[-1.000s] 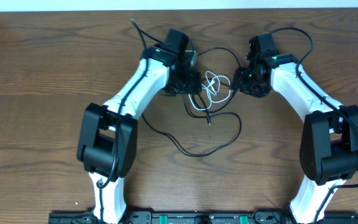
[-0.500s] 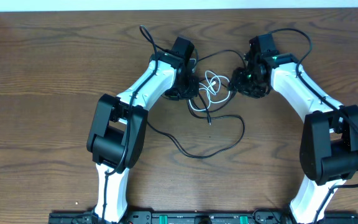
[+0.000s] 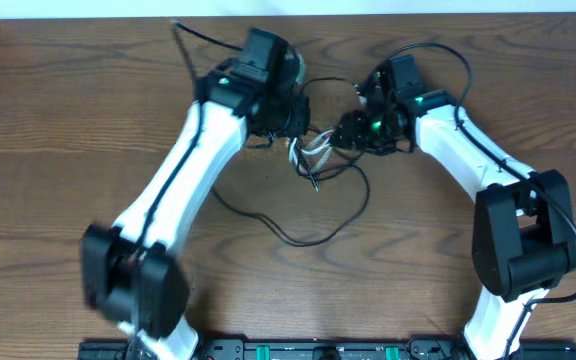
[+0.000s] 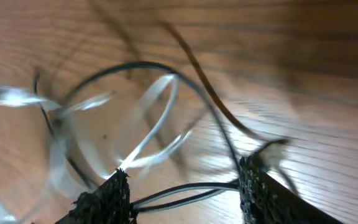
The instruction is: Untangle cables
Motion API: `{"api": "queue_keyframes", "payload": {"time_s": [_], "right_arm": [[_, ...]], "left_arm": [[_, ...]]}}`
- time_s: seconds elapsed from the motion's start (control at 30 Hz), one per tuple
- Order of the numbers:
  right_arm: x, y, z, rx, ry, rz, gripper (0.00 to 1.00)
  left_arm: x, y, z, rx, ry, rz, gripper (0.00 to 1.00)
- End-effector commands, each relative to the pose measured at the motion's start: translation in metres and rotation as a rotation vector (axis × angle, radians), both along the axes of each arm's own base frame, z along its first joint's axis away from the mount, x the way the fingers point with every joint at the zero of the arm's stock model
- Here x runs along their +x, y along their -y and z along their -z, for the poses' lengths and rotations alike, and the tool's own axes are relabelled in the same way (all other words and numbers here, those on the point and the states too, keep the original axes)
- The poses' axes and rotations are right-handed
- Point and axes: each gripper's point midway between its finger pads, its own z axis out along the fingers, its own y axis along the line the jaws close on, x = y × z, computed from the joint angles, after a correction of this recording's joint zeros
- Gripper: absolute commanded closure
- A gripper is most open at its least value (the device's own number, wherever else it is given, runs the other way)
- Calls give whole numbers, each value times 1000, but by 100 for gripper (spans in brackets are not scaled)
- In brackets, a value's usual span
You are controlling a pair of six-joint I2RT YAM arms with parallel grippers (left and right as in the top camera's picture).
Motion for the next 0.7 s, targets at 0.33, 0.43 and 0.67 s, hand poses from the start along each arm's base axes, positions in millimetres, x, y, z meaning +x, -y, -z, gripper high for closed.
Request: {"api": "queue_keyframes", "payload": {"time_s": [0.33, 0.43, 0.67], "right_arm": [[-2, -19, -1, 50, -3, -10, 47], [-2, -20, -1, 49, -3, -11, 47], [-1, -18, 1, 29, 3, -1, 48]], "left_arm": [[-39, 30, -88, -381, -13, 142, 92], [-41, 33, -109, -518, -42, 175, 92], [-45, 32, -175, -850, -85, 308, 92]]}}
